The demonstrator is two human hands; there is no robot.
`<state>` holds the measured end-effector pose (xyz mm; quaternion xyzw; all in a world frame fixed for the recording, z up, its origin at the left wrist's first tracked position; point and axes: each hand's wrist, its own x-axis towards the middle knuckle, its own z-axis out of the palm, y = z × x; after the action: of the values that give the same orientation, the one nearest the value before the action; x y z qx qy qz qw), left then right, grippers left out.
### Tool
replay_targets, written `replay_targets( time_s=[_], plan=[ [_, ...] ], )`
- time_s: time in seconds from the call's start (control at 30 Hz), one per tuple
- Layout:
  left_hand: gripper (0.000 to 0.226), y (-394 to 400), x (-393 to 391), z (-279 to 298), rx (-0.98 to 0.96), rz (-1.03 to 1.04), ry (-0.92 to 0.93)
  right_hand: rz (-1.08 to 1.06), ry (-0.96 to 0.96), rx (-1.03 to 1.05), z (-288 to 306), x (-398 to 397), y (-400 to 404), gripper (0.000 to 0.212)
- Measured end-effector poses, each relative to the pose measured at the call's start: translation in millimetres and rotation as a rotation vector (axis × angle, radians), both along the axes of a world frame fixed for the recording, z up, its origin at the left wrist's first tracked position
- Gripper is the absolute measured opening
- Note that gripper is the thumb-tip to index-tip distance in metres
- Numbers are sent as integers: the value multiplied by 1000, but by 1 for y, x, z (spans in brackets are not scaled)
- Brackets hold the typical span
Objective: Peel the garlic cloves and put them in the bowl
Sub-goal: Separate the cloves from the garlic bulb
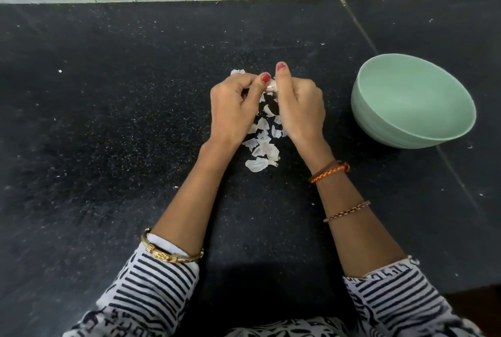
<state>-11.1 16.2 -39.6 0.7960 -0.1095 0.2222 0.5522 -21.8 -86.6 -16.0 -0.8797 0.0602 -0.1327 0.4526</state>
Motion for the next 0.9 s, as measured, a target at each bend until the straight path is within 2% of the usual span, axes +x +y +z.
replay_targets(
  time_s=[0.1, 0.17, 0.23, 0.3, 0.4, 0.53, 0.67, 0.7, 0.77, 0.9],
  plan=[
    [44, -3, -1, 3, -131, -17, 108, -29, -144, -148, -5, 0, 1, 54],
    [30, -4, -1, 4, -190, 2, 110, 6, -171, -137, -6, 1, 1, 53],
    [18, -4, -3, 5, -172, 16, 79, 26, -162, -104, -5, 1, 0, 53],
    [19, -4, -4, 5, -161, 8, 54, 26, -163, -118, -6, 1, -2, 52],
    [24, -5, -3, 5, -250, -19, 135, -17, -227, -186, -9, 2, 0, 53],
    [46, -13, -6, 11, -500, -91, 246, -3, -481, -217, -13, 7, -1, 51],
    [43, -8, -2, 21, -853, -60, 445, 79, -817, -432, -24, 10, 3, 42],
    [39, -4, -1, 21, -872, -59, 444, 82, -833, -411, -25, 11, 4, 41],
    [27, 0, -1, 23, -790, -85, 382, 78, -809, -310, -27, 12, 2, 42],
    [13, 0, -4, 23, -749, -99, 350, 91, -565, 23, -23, 8, 1, 37]
  ],
)
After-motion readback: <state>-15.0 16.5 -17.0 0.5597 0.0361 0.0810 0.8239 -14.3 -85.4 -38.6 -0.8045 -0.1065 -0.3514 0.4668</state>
